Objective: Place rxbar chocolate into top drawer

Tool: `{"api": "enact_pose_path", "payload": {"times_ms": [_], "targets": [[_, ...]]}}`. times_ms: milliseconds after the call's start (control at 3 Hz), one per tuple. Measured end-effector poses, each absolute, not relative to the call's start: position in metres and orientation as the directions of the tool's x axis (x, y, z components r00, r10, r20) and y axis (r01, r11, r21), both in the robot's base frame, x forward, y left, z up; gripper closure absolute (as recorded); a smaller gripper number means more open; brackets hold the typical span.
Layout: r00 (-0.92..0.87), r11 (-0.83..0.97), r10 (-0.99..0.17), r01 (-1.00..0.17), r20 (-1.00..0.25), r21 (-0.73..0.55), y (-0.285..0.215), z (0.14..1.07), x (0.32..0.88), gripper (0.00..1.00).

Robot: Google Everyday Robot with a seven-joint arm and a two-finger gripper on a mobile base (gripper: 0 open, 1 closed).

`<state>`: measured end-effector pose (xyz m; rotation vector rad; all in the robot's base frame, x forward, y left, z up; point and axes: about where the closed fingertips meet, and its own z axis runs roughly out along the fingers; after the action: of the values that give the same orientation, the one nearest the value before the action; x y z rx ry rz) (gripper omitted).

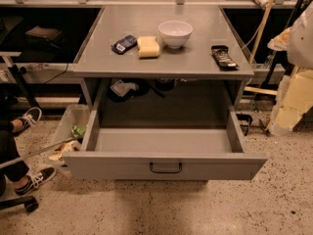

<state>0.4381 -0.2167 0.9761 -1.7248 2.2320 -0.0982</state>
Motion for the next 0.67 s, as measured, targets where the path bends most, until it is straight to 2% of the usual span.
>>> {"api": "enact_pose_path", "payload": {"times_ms": [667], "targets": [[-0.207, 0.263, -0.952, -0.928, -0.224, -0.262, -0.218, 0.980, 0.454, 0.00]]}}
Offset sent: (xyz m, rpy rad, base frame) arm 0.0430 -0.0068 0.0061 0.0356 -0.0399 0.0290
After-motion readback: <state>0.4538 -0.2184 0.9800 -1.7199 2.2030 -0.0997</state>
